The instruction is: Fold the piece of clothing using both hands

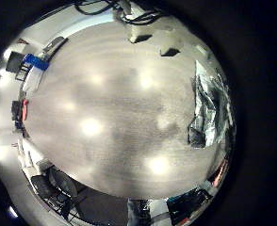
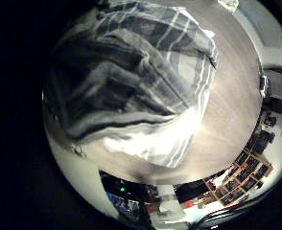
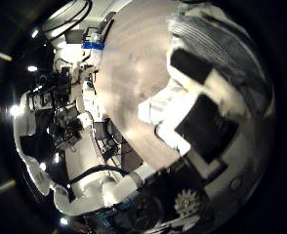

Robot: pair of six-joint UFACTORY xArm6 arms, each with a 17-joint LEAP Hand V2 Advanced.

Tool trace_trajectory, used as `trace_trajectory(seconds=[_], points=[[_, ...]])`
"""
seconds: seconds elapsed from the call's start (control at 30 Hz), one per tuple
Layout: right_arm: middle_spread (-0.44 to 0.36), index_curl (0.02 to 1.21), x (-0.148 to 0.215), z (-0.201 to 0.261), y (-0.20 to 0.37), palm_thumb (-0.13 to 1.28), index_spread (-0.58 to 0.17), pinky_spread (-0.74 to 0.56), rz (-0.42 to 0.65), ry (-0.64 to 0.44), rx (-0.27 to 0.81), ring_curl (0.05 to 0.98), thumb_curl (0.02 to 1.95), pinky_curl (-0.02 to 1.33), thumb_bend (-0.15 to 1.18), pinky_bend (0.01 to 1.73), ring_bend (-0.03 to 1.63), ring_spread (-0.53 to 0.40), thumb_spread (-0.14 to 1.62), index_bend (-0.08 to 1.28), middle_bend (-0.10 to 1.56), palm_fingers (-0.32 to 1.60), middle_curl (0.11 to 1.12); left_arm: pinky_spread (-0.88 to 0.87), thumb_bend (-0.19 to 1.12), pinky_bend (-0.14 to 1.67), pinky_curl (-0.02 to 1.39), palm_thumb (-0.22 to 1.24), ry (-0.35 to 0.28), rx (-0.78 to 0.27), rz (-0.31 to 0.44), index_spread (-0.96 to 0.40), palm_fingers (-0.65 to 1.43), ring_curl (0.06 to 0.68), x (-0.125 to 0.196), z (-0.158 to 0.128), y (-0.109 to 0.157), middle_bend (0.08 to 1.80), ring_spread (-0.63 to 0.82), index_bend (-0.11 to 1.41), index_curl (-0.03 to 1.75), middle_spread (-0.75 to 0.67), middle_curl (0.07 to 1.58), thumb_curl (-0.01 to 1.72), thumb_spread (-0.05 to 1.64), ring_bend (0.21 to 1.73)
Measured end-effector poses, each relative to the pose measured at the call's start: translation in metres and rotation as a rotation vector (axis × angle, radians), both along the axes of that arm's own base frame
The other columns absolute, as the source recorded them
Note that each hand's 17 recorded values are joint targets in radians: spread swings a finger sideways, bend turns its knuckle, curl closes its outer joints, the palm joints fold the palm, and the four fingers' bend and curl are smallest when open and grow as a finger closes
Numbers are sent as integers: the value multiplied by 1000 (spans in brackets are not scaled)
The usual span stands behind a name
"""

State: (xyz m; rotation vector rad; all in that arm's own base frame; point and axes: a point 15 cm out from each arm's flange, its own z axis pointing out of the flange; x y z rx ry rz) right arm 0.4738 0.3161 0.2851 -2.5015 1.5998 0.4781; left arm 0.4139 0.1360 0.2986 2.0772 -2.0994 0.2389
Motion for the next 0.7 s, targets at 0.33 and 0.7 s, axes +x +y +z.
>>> trace_trajectory(seconds=[0.33, 0.7], points=[[-264, 478, -28, 54, -16, 809, -481, 111, 158, -8, 93, 323, 623, 540, 15, 1144, 968, -126, 1147, 202, 603, 91, 387, 483, -22, 358, 332, 336, 6, -7, -36, -23, 81, 219, -4, 0, -21, 173, 439, 184, 379, 249, 276, 301, 1096, 624], [-236, 431, -28, 32, -24, 896, -495, 385, 177, 66, 113, 246, 649, 417, -16, 927, 799, -29, 1087, 222, 489, 96, 351, 483, -22, 360, 333, 336, -6, 3, -61, -23, 79, 218, -16, 9, -42, 172, 442, 183, 381, 254, 274, 302, 1097, 628]])
